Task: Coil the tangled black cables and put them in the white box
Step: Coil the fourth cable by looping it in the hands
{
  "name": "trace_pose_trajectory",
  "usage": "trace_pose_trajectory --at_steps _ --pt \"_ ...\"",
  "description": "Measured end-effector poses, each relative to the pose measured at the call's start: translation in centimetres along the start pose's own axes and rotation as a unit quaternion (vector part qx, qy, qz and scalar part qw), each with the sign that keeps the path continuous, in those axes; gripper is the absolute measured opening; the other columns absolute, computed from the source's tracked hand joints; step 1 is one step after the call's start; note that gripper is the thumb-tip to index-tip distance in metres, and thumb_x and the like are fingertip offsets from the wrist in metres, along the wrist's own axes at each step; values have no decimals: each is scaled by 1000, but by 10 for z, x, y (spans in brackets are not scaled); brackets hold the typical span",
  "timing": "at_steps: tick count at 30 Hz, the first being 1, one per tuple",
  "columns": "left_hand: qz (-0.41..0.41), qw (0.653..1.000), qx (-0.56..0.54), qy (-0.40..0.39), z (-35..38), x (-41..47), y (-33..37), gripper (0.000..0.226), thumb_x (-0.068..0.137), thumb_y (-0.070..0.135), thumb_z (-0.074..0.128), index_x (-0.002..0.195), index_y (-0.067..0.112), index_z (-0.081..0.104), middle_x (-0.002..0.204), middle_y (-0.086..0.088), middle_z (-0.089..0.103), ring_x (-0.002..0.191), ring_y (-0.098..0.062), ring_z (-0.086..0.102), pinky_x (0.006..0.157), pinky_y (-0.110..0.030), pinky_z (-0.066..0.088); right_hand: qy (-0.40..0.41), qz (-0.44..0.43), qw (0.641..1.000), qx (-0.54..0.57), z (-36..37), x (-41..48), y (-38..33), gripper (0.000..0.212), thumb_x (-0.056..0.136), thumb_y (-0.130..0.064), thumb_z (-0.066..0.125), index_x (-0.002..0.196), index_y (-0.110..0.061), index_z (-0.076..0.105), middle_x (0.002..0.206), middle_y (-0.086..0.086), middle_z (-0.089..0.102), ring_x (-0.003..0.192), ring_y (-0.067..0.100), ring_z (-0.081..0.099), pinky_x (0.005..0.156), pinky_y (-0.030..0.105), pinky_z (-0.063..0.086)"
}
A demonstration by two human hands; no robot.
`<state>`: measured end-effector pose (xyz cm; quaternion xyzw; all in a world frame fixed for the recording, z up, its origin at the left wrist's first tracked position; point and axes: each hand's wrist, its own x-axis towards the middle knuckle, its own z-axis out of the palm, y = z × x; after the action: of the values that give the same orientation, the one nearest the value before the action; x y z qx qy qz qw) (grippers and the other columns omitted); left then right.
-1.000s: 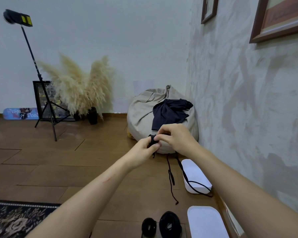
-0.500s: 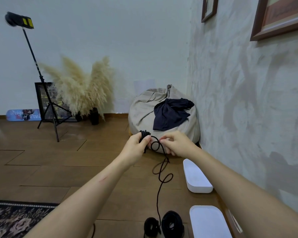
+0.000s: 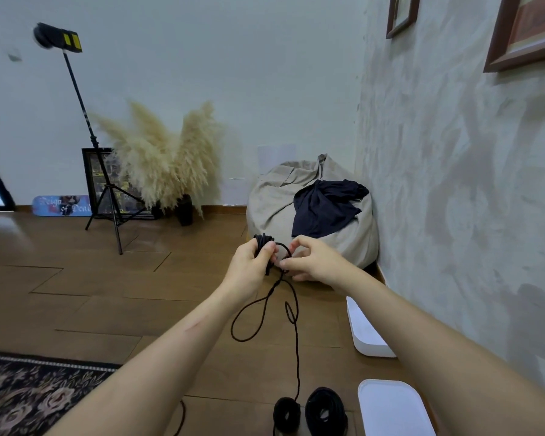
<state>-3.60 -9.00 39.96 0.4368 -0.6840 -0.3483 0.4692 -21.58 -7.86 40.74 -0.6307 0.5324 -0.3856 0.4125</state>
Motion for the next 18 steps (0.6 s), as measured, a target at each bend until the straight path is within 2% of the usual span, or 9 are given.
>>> trace_pose_trajectory --at_steps 2,4,6,8,11,13,14,16,18 --pt "-7 1000 7 18 -3 1 -4 25 108 29 50 90 20 66 84 5 66 81 -9 61 75 -26 45 -9 6 1000 7 4 4 -1 24 86 -11 75 101 -15 56 95 15 64 85 25 67 88 43 61" --pt "-16 999 17 42 -6 4 -7 25 107 32 51 93 19 67 82 9 66 78 -10 60 73 -29 45 -7 10 999 30 7 6 -5 20 88 1 65 96 -14 54 89 8 51 76 19 53 80 35 58" --pt "-22 997 26 68 -9 7 -10 26 106 34 52 91 19 68 79 10 66 76 -12 60 73 -33 46 1 1 1000 25 6 5 -10 21 88 8 55 92 -12 54 84 5 46 69 16 46 65 24 51" --pt "-22 995 46 91 -10 8 -9 29 105 34 52 88 17 67 79 4 68 76 -20 61 72 -40 47 -8 -11 1000 -23 3 2 -15 21 89 8 51 86 -12 56 77 2 46 63 13 43 55 17 40" --pt "-23 989 77 120 -10 9 -7 34 105 36 51 90 8 64 87 -11 70 83 -29 63 73 -44 49 -28 -15 990 -134 -7 -1 -16 20 90 1 53 80 -14 60 74 2 49 69 17 40 59 24 34" --pt "-38 985 82 145 -14 11 -6 35 106 35 49 91 7 63 87 -8 69 85 -26 63 73 -41 48 -29 -22 984 -175 -14 -1 -14 17 90 0 52 82 -10 63 76 5 50 71 18 42 62 27 35" --pt "-47 983 82 159 -17 13 -7 35 107 36 48 91 7 62 87 -6 68 85 -25 62 75 -40 48 -25 -26 983 -182 -18 -2 -13 17 90 2 52 83 -8 64 74 4 50 69 17 43 61 24 36" --pt "-59 979 83 178 -24 15 -10 37 107 36 47 90 6 61 87 -7 67 84 -26 61 74 -41 48 -7 -34 981 -189 -25 -3 -10 21 89 6 49 82 -9 62 67 0 48 62 13 41 55 17 34" --pt "-61 977 82 187 -28 15 -13 38 107 36 47 90 5 60 86 -8 67 82 -27 60 71 -40 45 25 -37 981 -187 -32 0 -4 27 89 9 48 78 -12 61 61 -2 44 58 12 36 52 20 32"
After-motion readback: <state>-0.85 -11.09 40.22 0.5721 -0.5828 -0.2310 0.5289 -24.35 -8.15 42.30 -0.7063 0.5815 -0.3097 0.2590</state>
